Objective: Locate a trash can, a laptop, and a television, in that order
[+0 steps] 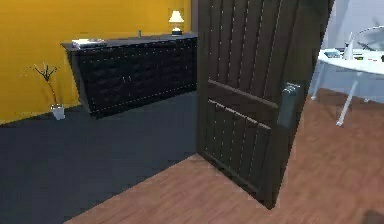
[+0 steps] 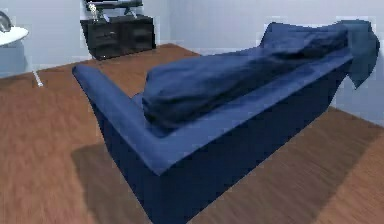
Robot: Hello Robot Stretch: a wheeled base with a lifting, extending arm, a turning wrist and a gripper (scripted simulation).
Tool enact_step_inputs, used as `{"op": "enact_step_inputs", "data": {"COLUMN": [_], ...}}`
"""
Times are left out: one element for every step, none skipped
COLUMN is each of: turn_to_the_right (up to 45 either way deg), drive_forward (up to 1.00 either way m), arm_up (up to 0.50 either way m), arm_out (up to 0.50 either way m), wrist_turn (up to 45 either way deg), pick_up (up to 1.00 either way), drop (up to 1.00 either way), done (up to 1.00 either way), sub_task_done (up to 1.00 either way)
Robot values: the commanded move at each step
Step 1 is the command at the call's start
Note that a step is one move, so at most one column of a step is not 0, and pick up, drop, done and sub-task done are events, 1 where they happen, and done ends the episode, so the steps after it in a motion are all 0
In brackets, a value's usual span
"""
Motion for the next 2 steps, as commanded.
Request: {"op": "enact_step_inputs", "data": {"turn_to_the_right": [45.0,3.0], "drive_forward": [0.00,0.00], "arm_up": [0.00,0.00], "arm_out": [0.00,0.00], "wrist_turn": [0.0,0.0], "pick_up": [0.00,0.00], "drop": [0.00,0.00], "done": [0.00,0.00], "sub_task_done": [0.00,0.00]}}
